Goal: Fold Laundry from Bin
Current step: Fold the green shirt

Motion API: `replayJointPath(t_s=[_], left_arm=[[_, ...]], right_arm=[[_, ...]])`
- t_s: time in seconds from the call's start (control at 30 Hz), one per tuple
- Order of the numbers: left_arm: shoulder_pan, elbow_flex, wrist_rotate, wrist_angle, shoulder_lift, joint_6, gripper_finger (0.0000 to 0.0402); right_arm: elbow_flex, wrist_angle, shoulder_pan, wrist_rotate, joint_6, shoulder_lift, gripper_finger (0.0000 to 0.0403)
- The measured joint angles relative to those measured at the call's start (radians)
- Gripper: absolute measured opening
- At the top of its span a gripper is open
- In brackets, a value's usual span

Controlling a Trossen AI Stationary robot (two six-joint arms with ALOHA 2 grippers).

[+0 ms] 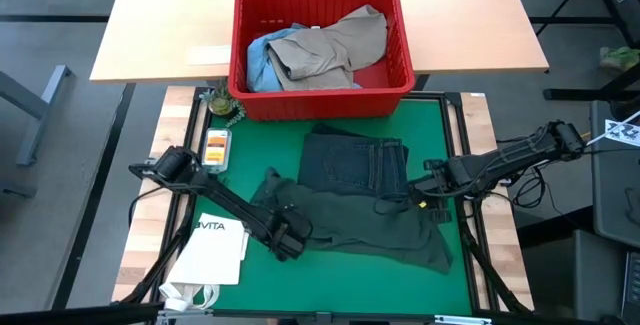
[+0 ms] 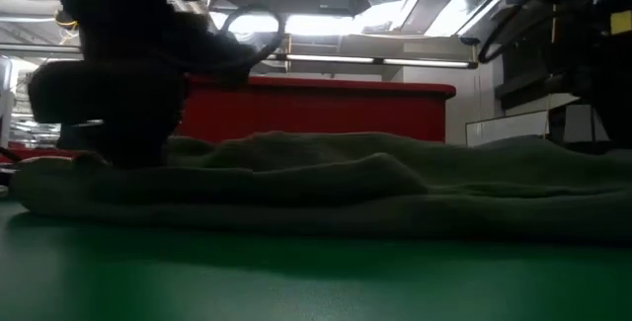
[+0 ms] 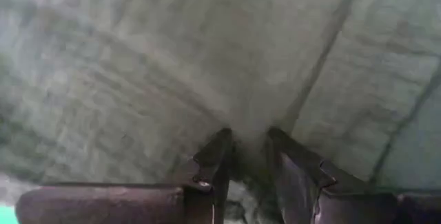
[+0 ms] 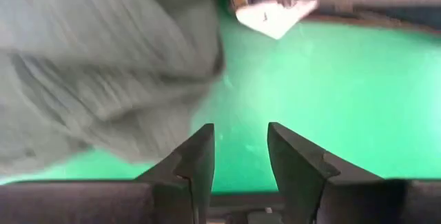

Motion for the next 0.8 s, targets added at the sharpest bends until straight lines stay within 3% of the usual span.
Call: replayJointPath(t_s=[0.3, 0.8], left_arm=[[-0.038, -0.005, 0.041, -0.223, 0.005, -0.112, 0.0093], [-0.060, 0.106, 0.016, -0.215, 0.005, -0.128, 0.0093]], right_arm=[[0.000, 0.043, 0.140, -0.013, 0.058, 0.000, 0.0138], [-0.007, 0.278, 0.441, 0.082, 0.118, 0.000, 0.0138]])
